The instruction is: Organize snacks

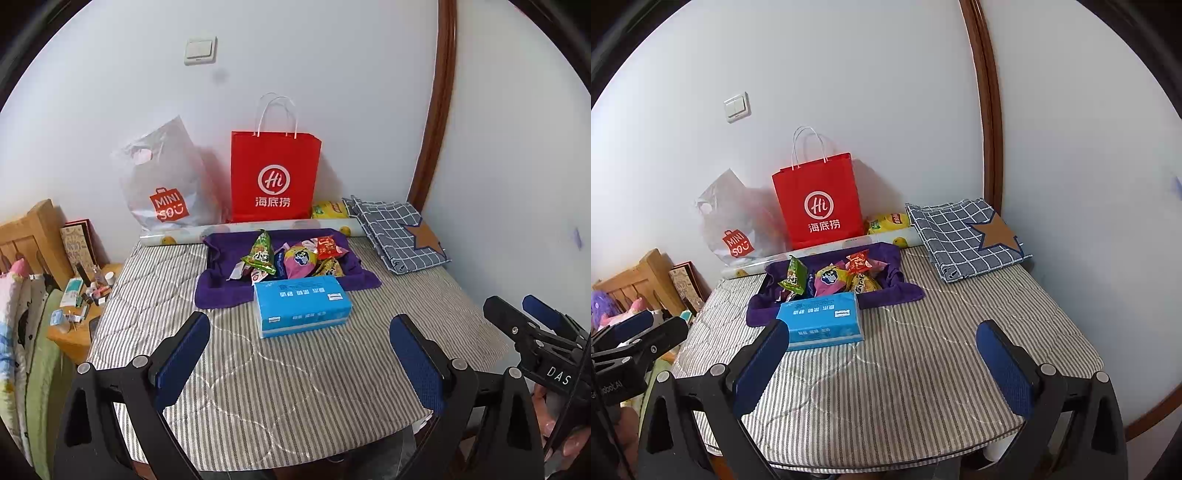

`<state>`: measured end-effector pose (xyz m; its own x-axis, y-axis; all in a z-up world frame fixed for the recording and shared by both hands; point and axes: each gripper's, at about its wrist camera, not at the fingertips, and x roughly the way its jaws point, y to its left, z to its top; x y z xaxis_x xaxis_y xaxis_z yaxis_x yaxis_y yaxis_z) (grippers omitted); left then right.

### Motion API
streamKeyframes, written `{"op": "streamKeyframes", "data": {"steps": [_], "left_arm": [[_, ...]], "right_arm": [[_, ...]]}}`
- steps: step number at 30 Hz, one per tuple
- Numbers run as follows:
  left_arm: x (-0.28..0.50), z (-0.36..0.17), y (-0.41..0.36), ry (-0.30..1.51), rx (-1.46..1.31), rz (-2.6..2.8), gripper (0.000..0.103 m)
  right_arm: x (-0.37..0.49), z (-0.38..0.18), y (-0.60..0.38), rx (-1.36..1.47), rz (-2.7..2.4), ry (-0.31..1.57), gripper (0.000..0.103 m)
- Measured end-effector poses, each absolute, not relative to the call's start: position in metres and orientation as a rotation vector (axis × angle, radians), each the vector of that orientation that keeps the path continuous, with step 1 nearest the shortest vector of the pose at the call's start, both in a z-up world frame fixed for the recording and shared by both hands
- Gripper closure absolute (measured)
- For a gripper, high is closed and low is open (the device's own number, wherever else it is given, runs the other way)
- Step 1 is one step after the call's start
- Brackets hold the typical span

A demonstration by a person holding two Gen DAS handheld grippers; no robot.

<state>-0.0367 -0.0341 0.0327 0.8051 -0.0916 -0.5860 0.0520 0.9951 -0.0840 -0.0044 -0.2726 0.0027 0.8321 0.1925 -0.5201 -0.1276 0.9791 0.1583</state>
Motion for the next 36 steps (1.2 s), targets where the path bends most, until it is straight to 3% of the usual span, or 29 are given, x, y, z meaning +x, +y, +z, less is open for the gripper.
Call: {"op": "streamKeyframes", "data": {"steps": [36], "left_arm": [[-0.0376, 0.0341, -0.0363, 0.631, -0.058, -0.083, 0.006]], "right_arm": [[-0.0093, 0.0075, -0.2710, 0.111, 0.171, 0.547, 0.000]]}}
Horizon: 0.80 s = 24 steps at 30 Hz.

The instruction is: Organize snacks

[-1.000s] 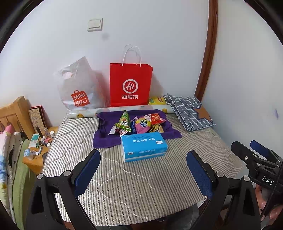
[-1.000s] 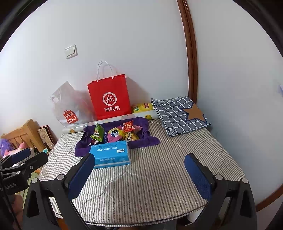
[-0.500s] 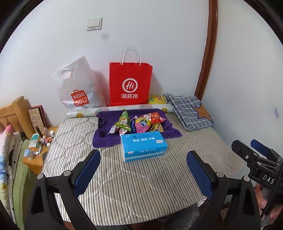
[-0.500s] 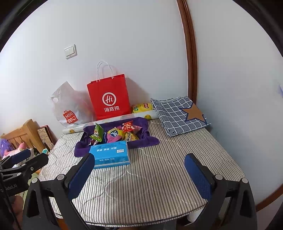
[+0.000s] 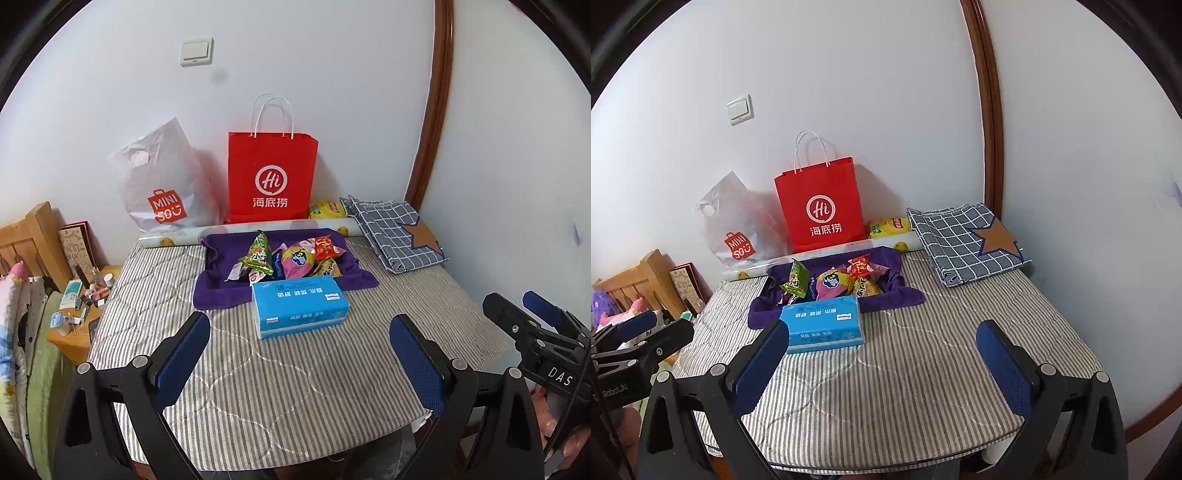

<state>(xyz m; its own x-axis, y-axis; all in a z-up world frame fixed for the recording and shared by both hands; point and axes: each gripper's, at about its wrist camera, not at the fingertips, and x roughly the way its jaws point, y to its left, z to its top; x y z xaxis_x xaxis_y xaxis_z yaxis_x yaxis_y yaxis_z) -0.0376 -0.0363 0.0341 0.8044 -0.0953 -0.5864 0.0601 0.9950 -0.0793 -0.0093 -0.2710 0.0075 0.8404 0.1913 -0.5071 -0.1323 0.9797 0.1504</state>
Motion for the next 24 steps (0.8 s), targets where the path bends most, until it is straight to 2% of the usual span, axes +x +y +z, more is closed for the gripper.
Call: {"op": "streamKeyframes", "data": {"steps": [24], "left_arm": [[-0.0398, 0.0396, -0.0358, 0.626, -0.060, -0.083, 0.006]], "right_arm": [[-0.0139, 0.0117, -0.2675, 0.105, 0.174, 0.533, 0.000]]}}
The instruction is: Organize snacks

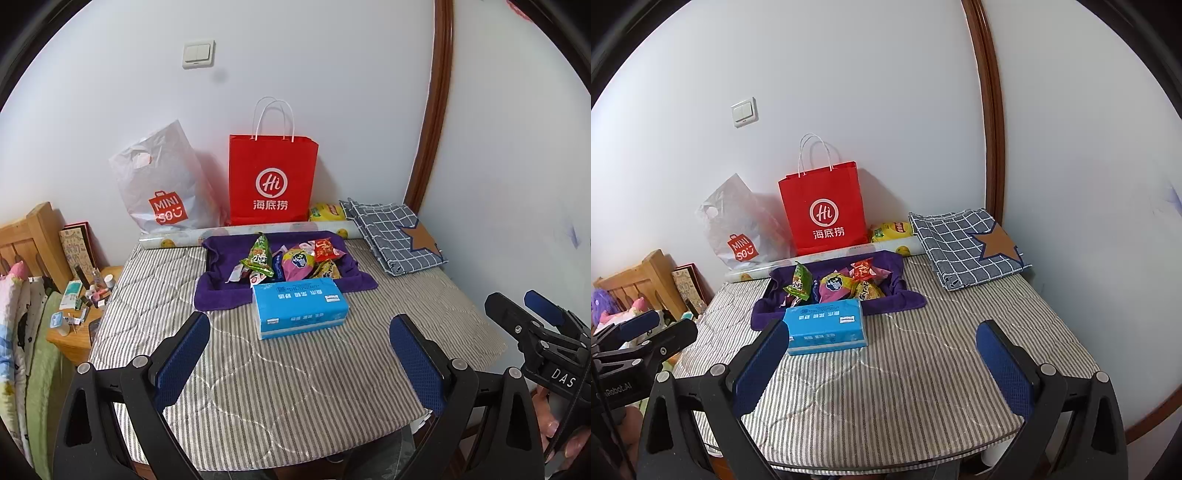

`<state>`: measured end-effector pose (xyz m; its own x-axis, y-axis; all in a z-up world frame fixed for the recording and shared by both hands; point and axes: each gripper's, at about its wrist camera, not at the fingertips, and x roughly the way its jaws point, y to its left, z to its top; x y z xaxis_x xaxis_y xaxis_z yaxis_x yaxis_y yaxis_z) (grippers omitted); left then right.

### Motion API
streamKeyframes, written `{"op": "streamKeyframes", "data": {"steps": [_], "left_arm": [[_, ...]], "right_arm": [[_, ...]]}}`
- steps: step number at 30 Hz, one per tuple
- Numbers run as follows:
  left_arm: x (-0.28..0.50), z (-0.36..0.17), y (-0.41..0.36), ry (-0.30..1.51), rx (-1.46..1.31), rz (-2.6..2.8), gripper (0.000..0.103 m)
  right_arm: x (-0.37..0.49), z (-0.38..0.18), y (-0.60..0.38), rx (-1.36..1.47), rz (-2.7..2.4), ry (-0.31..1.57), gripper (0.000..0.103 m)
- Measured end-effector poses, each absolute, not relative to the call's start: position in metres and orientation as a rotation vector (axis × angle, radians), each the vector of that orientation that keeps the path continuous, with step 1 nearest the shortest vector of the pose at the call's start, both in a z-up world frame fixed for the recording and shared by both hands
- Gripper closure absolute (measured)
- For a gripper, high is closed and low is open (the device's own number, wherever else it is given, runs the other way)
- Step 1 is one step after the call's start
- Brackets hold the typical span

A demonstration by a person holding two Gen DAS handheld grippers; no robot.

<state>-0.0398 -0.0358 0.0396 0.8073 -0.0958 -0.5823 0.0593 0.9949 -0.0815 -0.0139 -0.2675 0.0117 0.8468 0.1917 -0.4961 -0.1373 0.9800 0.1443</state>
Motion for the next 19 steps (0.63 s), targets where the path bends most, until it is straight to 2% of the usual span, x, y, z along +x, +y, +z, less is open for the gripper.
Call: {"op": "streamKeyframes", "data": {"steps": [19], "left_arm": [[-0.0407, 0.0404, -0.0345, 0.618, -0.063, -0.075, 0.006]], "right_arm": [[-0.0161, 0.0114, -0.2643, 0.102, 0.176, 0.533, 0.001]]}}
